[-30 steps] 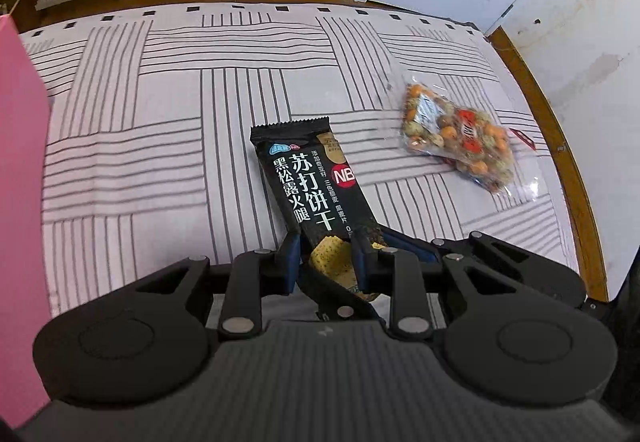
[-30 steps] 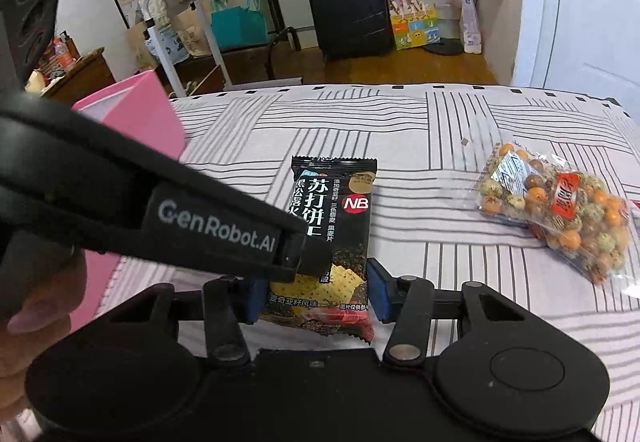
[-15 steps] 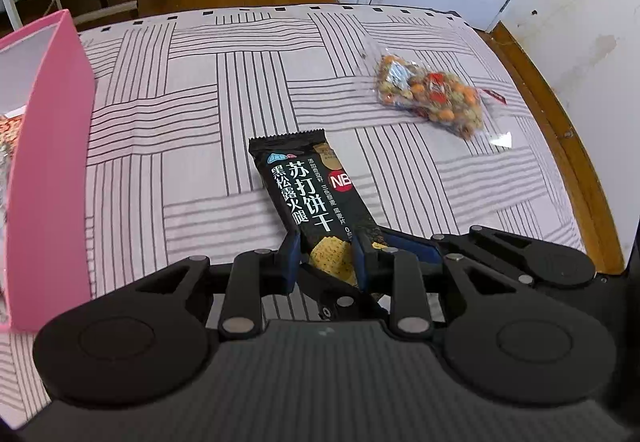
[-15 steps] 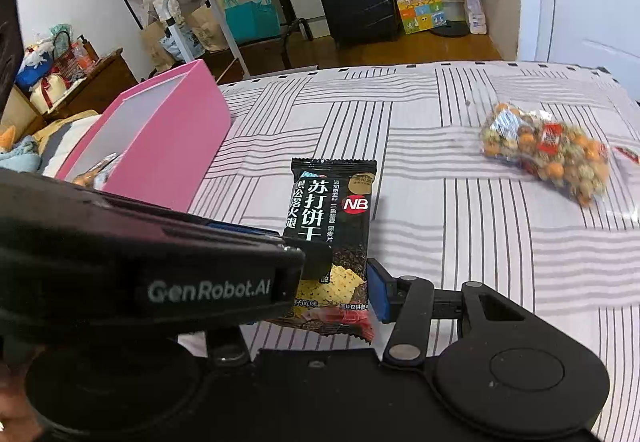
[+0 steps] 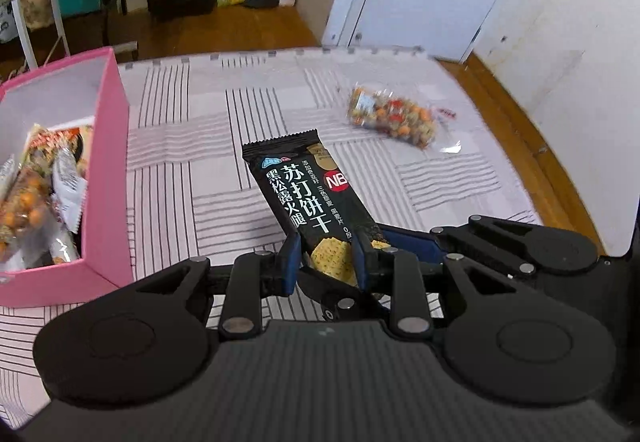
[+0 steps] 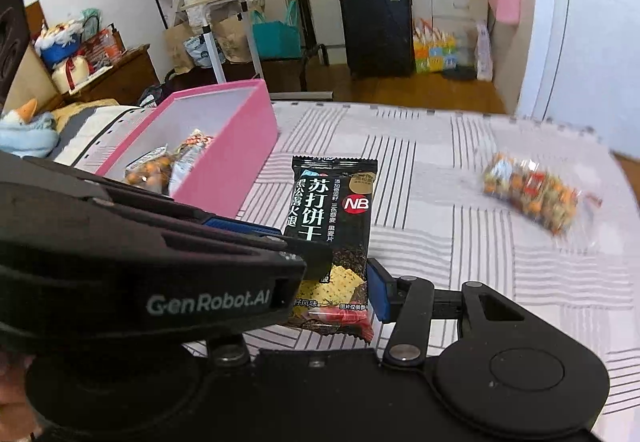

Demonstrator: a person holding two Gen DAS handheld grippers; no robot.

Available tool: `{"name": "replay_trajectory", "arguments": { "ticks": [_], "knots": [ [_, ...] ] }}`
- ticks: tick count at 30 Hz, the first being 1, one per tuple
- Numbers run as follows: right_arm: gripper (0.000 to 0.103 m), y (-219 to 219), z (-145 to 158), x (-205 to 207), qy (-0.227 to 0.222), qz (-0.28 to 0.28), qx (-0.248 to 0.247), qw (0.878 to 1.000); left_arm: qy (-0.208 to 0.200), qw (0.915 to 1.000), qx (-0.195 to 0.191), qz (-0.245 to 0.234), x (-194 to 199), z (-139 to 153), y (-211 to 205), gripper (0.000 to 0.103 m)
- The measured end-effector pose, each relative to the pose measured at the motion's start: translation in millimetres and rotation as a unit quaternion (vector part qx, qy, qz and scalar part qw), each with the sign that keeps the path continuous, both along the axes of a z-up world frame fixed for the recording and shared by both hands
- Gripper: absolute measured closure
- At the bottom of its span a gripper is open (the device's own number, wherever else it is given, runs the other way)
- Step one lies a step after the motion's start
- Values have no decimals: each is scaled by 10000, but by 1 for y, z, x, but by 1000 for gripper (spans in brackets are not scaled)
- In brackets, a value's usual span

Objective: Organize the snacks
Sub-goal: 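Carry the black cracker packet with both tools over the pink box, then open both tools to release the cracker packet into the box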

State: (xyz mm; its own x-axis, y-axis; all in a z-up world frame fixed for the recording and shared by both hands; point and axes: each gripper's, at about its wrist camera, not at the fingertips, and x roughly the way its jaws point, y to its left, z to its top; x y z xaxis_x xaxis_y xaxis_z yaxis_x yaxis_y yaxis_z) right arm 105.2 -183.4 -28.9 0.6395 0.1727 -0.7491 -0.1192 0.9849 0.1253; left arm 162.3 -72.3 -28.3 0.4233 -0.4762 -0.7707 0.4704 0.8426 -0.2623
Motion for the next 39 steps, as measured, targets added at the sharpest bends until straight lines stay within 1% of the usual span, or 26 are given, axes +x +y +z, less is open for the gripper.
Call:
{"name": "replay_trajectory", "arguments": {
  "ticks": [5, 9, 14, 20, 23, 24, 26, 28, 31, 35, 37, 39],
  "knots": [
    [48, 19, 22, -4, -134, 135, -226, 9996, -138, 9995, -258, 75, -9, 21, 22, 78],
    [48, 36, 35, -1, -246, 268, -304, 9989, -162, 9980, -528, 305, -11, 32, 44, 77],
    [48, 61, 47, 6, -493, 592, -337, 9965, -389, 9955, -609, 618, -13, 44, 75, 77],
    [48, 98, 47, 28, -781, 1066, -151, 9911, -638, 9901, -617, 1087, -4, 49, 120, 75],
    [48, 117, 41, 41, -884, 1269, -77, 9879, -699, 9875, -617, 1273, 8, 45, 146, 73],
    [48, 122, 39, 45, -915, 1303, -65, 9872, -759, 9869, -619, 1282, 12, 42, 153, 69],
    [48, 133, 30, 59, -940, 1388, -56, 9858, -849, 9849, -680, 1349, 22, 32, 166, 67],
    [48, 139, 21, 71, -870, 1462, 12, 9854, -761, 9827, -756, 1512, 35, 23, 177, 67],
    [48, 147, 6, 85, -845, 1621, -9, 9831, -700, 9822, -632, 1623, 52, 7, 187, 67],
    [48, 156, -11, 97, -918, 1753, -187, 9801, -605, 9832, -514, 1644, 73, -11, 193, 67],
    [48, 159, -17, 103, -948, 1765, -249, 9794, -450, 9825, -609, 1699, 86, -18, 198, 67],
    [48, 161, -23, 109, -1011, 1772, -309, 9785, -421, 9831, -611, 1675, 96, -24, 198, 67]
  ]
}}
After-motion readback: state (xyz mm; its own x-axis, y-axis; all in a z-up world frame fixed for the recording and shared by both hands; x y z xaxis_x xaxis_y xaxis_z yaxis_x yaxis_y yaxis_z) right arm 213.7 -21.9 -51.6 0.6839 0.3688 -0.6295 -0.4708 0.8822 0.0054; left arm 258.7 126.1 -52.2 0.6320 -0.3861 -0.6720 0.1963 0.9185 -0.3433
